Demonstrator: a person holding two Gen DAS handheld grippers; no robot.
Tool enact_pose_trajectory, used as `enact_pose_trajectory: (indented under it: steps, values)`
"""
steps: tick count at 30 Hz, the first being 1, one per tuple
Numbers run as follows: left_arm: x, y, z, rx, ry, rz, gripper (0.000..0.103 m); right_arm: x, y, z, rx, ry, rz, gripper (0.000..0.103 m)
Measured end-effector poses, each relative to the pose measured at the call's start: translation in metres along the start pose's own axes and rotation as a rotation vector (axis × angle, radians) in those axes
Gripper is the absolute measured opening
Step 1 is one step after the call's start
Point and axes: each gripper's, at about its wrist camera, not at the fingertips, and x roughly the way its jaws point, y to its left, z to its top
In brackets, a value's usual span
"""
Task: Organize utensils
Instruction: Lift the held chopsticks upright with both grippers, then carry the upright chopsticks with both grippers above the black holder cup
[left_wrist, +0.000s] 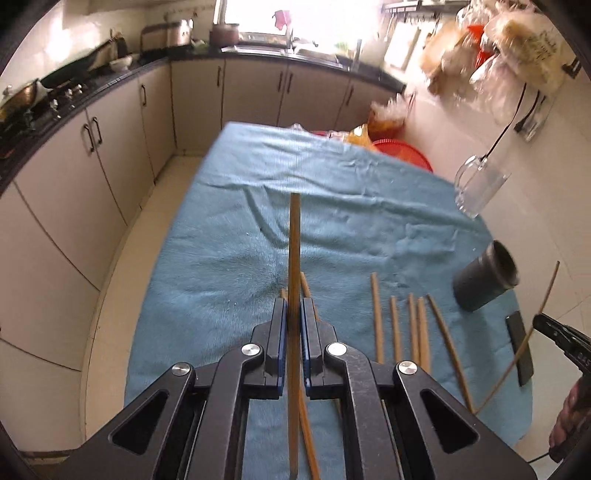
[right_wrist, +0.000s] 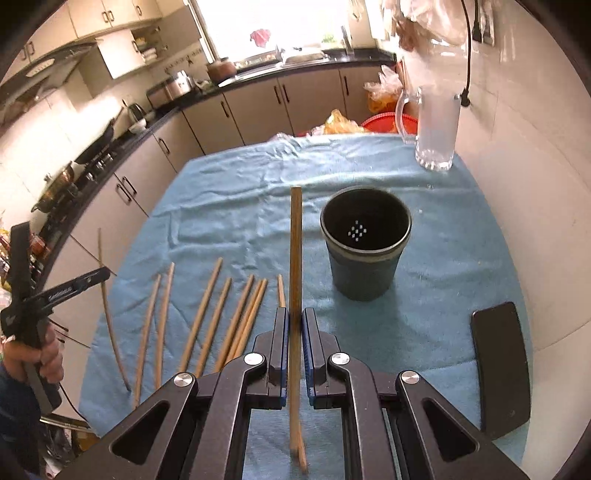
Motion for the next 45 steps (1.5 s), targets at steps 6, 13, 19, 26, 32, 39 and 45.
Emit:
enact_pose_trajectory:
  steps: [6, 13, 19, 26, 32, 39, 45]
  values:
    - [-0.045, -0.013, -0.012, -0.008, -0.083, 0.020, 0.006, -0.018, 0.000, -0.001, -0.013, -0.052, 0.023, 0.007]
    - [-0.078, -0.026, -0.016, 0.011, -0.141, 0.039, 0.006, -0.036, -0.001, -0.003, -0.026, -0.096, 0.052, 0.007]
    - [-0.096, -0.037, -0.011, 0.021, -0.184, 0.029, 0.006, -0.051, -0.008, 0.001, -0.027, -0.136, 0.070, 0.007]
    - [-0.108, -0.064, 0.005, 0.069, -0.218, -0.007, 0.006, -0.069, -0.018, 0.008, -0.004, -0.183, 0.081, 0.007]
    - [-0.113, -0.096, 0.021, 0.128, -0.236, -0.070, 0.006, -0.090, -0.030, 0.017, 0.023, -0.228, 0.078, 0.007]
    - [-0.113, -0.148, 0.046, 0.211, -0.237, -0.178, 0.006, -0.114, -0.047, 0.035, 0.060, -0.288, 0.071, 0.007]
    - [-0.113, -0.200, 0.069, 0.289, -0.254, -0.252, 0.006, -0.130, -0.060, 0.063, 0.096, -0.343, 0.077, 0.007]
